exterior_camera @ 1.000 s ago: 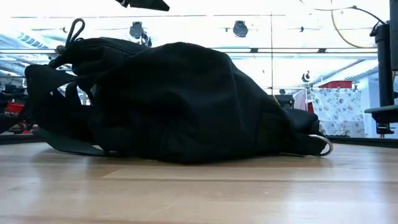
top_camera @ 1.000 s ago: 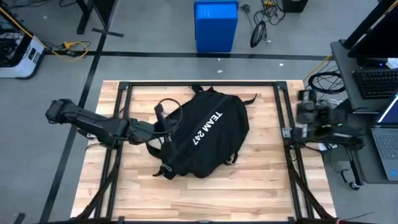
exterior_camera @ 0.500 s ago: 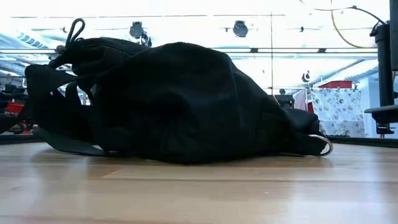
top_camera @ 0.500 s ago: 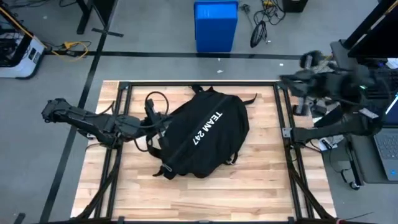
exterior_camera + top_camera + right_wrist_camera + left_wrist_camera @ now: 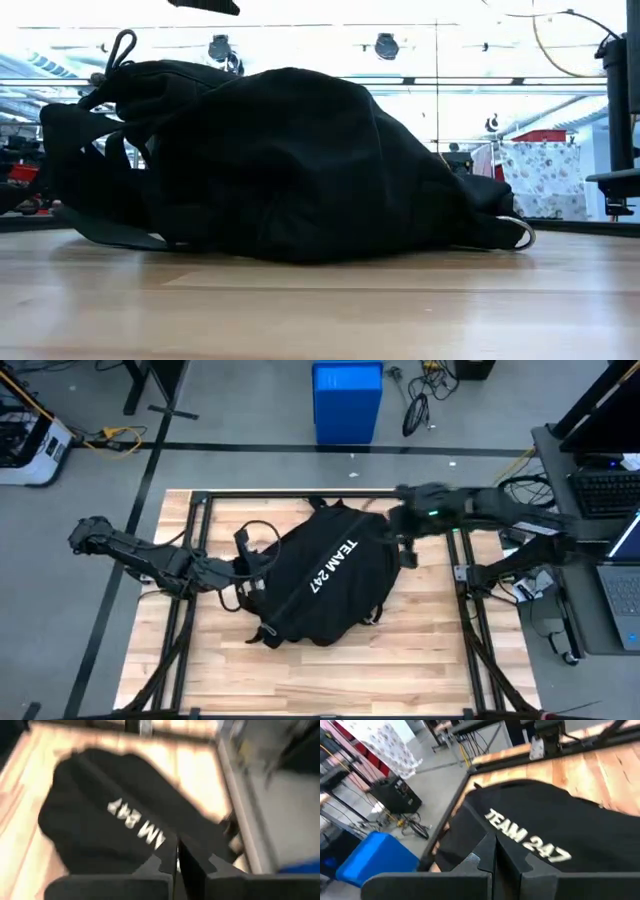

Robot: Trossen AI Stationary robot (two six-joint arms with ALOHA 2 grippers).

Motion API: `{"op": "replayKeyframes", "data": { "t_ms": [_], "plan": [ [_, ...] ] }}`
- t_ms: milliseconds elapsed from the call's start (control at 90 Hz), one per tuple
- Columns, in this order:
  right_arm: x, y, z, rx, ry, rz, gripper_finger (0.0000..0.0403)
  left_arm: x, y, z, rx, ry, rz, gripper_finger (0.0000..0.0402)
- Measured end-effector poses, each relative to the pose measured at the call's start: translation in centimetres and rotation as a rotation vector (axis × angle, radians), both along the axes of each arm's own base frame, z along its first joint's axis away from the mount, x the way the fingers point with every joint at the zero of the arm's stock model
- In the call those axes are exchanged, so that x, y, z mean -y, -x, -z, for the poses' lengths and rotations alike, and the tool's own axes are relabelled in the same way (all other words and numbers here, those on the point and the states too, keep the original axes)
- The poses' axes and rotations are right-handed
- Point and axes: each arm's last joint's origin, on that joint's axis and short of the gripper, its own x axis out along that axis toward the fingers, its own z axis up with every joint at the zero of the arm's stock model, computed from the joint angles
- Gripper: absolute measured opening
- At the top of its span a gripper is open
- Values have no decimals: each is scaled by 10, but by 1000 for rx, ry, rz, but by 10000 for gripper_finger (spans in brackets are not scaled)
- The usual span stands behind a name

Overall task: Unpack backpack
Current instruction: Open the black backpack

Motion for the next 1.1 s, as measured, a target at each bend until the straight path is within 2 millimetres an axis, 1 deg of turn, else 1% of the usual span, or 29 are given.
{"op": "replayKeyframes", "data": {
  "t_ms": [100, 233, 311, 422, 544, 711, 856, 1100],
  "plan": [
    [0, -22, 21, -120, -45, 28, 0, 5, 5, 6, -35, 49, -1, 0],
    [-4, -55, 50, -232, -35, -10, 0, 12, 11, 11, -67, 111, -6, 0],
    [-5, -73, 65, -269, -14, -44, 0, 16, 14, 14, -86, 144, -11, 0],
    [-6, -99, 84, -259, -8, -43, 4, 22, 20, 19, -114, 184, -16, 0],
    [-10, -121, 107, -300, 25, -91, 30, 27, 28, 23, -149, 205, -29, 0],
    [-15, -146, 137, -342, 160, -282, 82, 32, 38, 28, -174, 210, -72, 0],
    [-17, -162, 150, -302, 226, -353, 131, 36, 42, 31, -168, 230, -86, 0],
    [-21, -169, 143, -210, 298, -419, 226, 38, 47, 44, -138, 250, -143, 0]
  ]
}}
